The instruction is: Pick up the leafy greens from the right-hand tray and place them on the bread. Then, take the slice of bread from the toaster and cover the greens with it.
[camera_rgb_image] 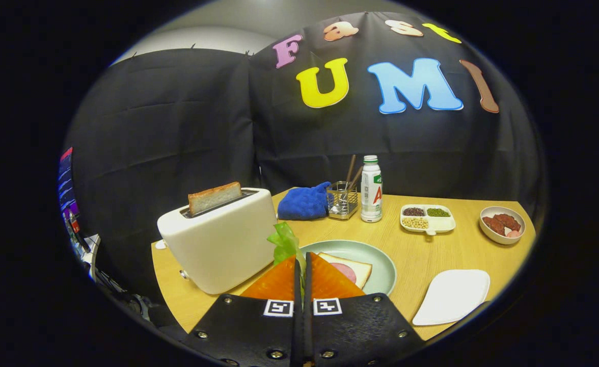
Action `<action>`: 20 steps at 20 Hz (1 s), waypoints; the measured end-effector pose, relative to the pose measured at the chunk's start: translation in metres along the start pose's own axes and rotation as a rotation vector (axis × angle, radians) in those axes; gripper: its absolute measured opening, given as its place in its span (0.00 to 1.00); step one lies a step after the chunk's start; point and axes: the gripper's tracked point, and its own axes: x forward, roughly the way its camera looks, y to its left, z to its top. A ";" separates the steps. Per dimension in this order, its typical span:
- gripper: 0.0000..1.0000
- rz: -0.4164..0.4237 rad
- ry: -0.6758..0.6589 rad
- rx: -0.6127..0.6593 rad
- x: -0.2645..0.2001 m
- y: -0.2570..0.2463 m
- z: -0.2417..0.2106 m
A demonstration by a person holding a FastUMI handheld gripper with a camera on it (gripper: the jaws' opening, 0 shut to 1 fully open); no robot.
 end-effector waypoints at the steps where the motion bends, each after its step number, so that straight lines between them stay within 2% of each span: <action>1: 0.00 -0.008 0.010 -0.004 0.004 -0.003 -0.003; 6: 0.00 -0.091 0.068 0.020 0.020 -0.038 -0.023; 10: 0.00 -0.107 0.120 0.028 0.027 -0.049 -0.044; 15: 0.02 -0.148 0.132 -0.064 0.028 -0.057 -0.047; 18: 0.08 -0.200 0.132 -0.106 0.028 -0.068 -0.048; 20: 0.30 -0.211 0.127 -0.103 0.028 -0.071 -0.048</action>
